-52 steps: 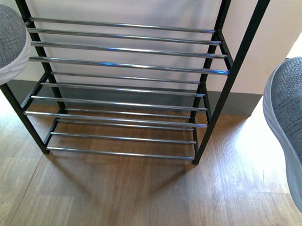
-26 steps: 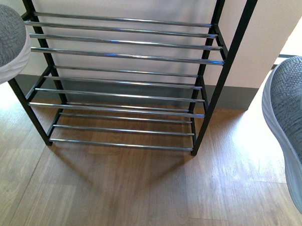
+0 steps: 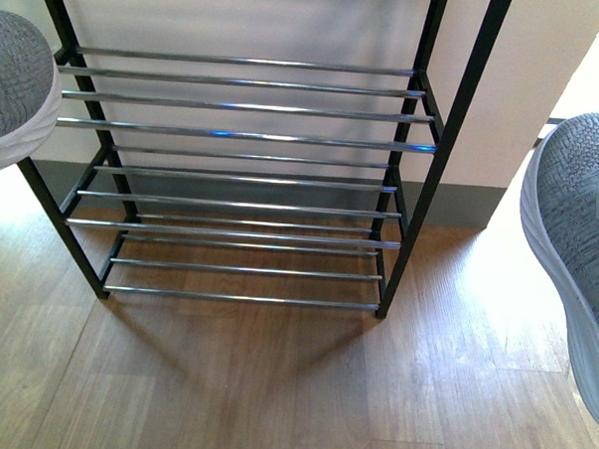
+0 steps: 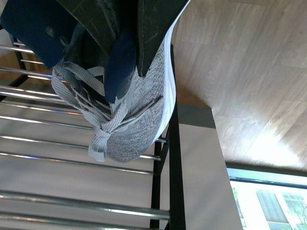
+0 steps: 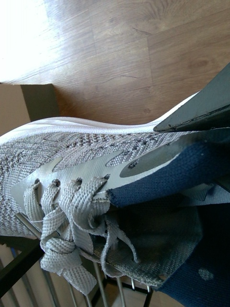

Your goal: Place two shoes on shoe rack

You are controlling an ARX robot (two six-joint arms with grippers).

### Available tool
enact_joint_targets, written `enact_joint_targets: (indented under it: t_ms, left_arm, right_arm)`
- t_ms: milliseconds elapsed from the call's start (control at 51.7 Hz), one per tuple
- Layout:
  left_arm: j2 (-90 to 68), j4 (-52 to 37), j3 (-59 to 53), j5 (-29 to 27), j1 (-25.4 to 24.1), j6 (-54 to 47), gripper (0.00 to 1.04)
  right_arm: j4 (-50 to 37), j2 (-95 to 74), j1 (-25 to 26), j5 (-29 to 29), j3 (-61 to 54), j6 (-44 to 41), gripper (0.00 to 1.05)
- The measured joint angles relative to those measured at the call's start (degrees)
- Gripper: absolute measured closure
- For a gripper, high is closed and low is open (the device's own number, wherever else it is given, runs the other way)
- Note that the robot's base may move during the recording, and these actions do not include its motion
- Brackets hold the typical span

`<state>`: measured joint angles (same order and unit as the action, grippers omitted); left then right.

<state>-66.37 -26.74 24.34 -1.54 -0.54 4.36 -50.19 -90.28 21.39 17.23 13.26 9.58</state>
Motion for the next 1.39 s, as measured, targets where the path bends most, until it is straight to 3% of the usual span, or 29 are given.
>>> enact_joint_targets:
  t_ms: [1393]
  left_arm:
    - [0.07, 0.04, 0.00, 0.00, 0.00, 0.00, 1.03]
  right_arm:
    - [-0.02, 0.02, 0.00, 0.13, 0.00, 0.02, 1.03]
